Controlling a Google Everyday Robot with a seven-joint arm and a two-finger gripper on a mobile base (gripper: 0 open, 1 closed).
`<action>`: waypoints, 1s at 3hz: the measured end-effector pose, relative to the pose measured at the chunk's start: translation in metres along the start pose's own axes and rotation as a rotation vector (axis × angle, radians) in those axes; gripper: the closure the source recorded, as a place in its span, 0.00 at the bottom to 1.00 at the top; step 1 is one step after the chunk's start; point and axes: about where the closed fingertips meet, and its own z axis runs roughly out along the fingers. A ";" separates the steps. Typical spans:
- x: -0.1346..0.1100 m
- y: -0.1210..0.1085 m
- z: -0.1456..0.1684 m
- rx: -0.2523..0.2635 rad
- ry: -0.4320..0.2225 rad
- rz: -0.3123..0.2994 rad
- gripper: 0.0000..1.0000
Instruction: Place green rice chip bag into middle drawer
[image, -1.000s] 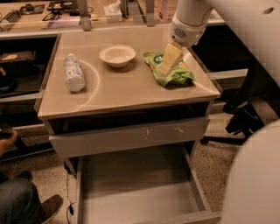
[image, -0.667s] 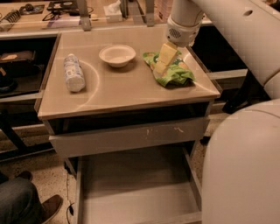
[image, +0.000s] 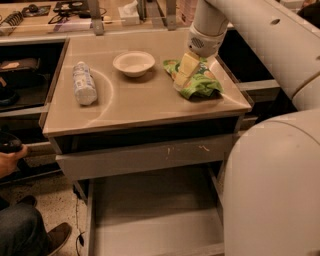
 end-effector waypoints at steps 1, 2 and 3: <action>-0.006 -0.013 0.027 -0.006 0.018 0.020 0.00; -0.011 -0.027 0.047 0.019 0.044 0.031 0.00; -0.012 -0.040 0.063 0.045 0.069 0.036 0.00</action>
Offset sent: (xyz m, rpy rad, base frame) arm 0.0597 -0.0151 -0.0497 -0.0842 0.0238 -0.0671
